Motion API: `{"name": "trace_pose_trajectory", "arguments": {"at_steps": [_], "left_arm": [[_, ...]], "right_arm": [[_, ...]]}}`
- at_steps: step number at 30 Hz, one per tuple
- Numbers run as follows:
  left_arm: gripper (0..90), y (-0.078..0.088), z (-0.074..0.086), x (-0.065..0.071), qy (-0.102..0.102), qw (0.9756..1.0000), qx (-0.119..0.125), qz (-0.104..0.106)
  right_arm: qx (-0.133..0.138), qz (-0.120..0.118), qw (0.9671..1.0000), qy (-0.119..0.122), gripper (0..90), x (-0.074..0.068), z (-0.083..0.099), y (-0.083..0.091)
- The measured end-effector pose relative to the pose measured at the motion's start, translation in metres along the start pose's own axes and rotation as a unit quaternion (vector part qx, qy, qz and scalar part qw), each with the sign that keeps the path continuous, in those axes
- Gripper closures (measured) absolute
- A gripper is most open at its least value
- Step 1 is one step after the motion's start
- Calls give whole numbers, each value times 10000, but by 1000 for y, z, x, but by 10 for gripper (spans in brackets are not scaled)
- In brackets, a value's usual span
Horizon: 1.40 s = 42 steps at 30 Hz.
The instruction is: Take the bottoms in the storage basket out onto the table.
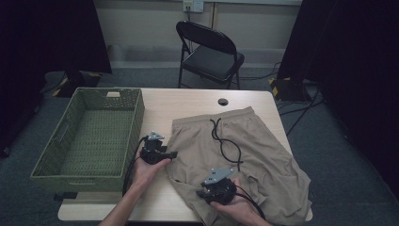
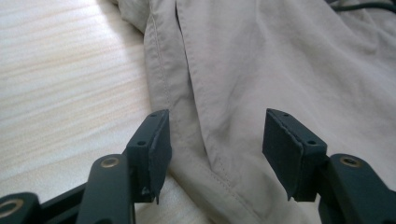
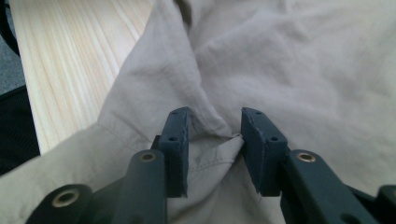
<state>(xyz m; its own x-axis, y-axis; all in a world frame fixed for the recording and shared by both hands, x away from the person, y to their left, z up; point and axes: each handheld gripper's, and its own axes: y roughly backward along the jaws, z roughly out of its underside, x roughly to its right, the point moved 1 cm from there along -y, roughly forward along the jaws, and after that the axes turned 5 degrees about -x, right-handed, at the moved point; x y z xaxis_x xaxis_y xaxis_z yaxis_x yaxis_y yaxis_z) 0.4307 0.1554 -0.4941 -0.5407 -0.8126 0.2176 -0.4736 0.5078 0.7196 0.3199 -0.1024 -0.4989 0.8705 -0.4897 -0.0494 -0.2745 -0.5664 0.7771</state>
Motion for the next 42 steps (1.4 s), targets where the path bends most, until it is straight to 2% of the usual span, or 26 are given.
{"name": "trace_pose_trajectory", "arguments": {"at_steps": [2,3,5,6,7,9,11,12,14,15,16,17,18,19,21,24,25,26,28,30,32,34,35,36,42], "left_arm": [[417,1,-3,-1,54,10000,13,66],[410,2,-6,1,21,9999,84,123],[410,3,-12,4,-178,9998,62,34],[409,3,-15,4,-188,9998,79,48],[407,2,-17,3,-138,9998,162,27],[397,-1,-22,-3,-69,9999,96,-19],[390,-3,-26,-8,-59,9999,96,-65],[387,-3,-28,-11,-71,9997,247,-54],[372,-7,-28,-16,16,9995,303,58],[355,-9,-27,-18,38,9997,206,115],[347,-13,-26,-21,42,9999,40,92],[344,-18,-25,-22,48,10000,-18,51],[342,-22,-25,-23,94,9999,1,94],[342,-26,-25,-23,52,9999,-55,145],[350,-30,-28,-23,-34,9999,-59,98],[365,-35,-31,-22,21,10000,5,71],[397,-36,-31,-20,-98,9999,-5,63],[461,-38,-31,-17,-113,9999,48,89],[558,-40,-31,-12,-289,9994,20,164],[652,-42,-31,-6,-380,9992,7,122],[764,-43,-31,-5,-399,9991,-30,167],[840,-44,-31,-7,-288,9992,-13,292],[857,-44,-31,-10,-56,9989,33,459],[869,-43,-31,-12,26,9982,81,591],[878,-32,-34,-19,157,9973,261,671]], "right_arm": [[-1,-1,10000,-8,614,1,2,1],[-3,-17,10000,-23,605,2,3,2],[31,-12,10000,-40,579,2,5,2],[40,33,10000,-21,568,1,6,3],[63,90,9999,35,566,-1,7,2],[41,120,9999,69,579,-3,7,3],[45,128,9999,90,632,-3,8,3],[46,93,9999,107,646,-3,8,3],[53,74,9999,116,684,-3,8,3],[40,52,9999,111,705,-3,8,4],[38,35,9999,106,729,-3,8,4],[48,14,9999,92,755,-4,8,3],[41,-16,9999,104,782,-4,7,3],[37,-38,9999,123,796,-4,7,3],[11,-76,9999,105,821,-4,6,3],[6,-122,9999,114,836,-4,6,3],[-14,-127,9999,105,840,-4,5,3],[-11,-150,9999,77,841,-3,5,2],[-26,-193,9998,13,844,-2,4,2],[-48,-316,9994,-159,853,-1,3,2],[-43,-348,9993,-142,860,-1,2,2],[18,-369,9992,-143,864,-1,0,4],[47,-392,9991,-172,865,0,-1,6],[96,-404,9989,-197,865,2,-3,8],[339,-462,9974,-437,871,13,-8,19]]}}
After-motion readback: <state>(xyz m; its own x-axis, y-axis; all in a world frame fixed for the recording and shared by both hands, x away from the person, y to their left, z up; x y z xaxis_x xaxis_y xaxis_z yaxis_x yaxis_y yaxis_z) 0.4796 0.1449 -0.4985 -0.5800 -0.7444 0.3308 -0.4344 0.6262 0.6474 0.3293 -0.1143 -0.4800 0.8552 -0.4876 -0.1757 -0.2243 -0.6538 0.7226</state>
